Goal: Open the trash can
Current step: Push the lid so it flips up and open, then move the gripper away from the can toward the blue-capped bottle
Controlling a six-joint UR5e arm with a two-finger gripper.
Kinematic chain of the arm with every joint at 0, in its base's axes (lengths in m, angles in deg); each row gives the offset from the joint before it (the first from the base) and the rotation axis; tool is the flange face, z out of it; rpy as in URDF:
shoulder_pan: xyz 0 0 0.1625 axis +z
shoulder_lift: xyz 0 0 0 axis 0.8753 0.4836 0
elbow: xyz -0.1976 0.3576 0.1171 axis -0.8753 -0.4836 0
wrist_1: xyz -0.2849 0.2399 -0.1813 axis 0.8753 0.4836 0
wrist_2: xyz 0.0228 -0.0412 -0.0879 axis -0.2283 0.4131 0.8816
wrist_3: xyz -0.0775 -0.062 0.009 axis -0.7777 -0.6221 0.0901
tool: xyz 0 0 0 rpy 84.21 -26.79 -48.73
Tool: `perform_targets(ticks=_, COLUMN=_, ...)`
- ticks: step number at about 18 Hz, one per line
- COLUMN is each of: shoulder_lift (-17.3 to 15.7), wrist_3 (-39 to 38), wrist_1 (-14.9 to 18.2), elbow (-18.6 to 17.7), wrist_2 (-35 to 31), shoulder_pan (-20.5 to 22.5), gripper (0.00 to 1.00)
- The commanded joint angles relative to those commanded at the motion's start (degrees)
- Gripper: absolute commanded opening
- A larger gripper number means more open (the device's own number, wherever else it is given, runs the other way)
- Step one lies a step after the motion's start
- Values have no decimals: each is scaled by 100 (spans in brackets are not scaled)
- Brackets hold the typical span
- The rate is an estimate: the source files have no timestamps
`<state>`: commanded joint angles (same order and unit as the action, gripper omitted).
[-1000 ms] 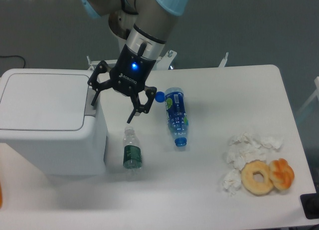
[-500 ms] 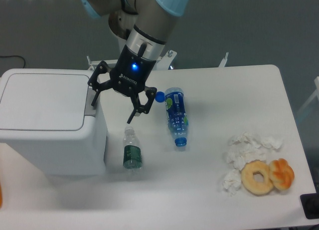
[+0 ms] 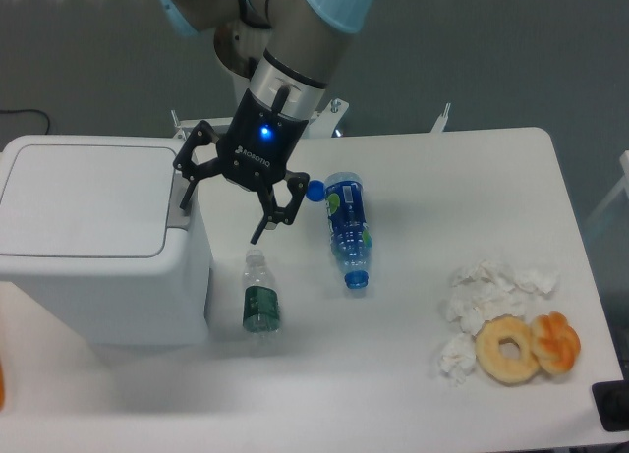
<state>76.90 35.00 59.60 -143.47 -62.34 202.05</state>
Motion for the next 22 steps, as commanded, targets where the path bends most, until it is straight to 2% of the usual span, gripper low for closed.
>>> perform_targets(ticks=22, shoulder_lift=9, wrist_3=-61, wrist_1=9, elbow=9, wrist_2=17, shoulder_pan=44, gripper=100)
